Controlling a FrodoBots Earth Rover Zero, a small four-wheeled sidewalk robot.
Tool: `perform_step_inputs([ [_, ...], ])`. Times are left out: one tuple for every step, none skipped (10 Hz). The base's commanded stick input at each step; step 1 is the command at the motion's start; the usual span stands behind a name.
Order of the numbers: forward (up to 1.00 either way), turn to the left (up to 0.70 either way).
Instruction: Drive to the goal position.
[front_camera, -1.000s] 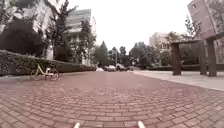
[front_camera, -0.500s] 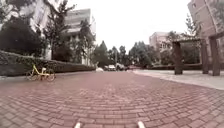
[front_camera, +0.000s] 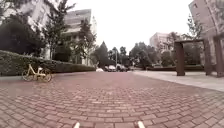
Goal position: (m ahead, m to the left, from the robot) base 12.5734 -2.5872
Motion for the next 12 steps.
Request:
perform_step_inputs([
  [0.70,0.00],
  [0.70,0.00],
  [0.70,0.00],
  [0.70,0.00],
  [0.70,0.00],
  [0.70,0.00],
  [0.70,0.00],
  [0.70,0.00],
  [0.70,0.00],
  [0.70,0.00],
  [0.70,0.00],
  [0.70,0.00],
])
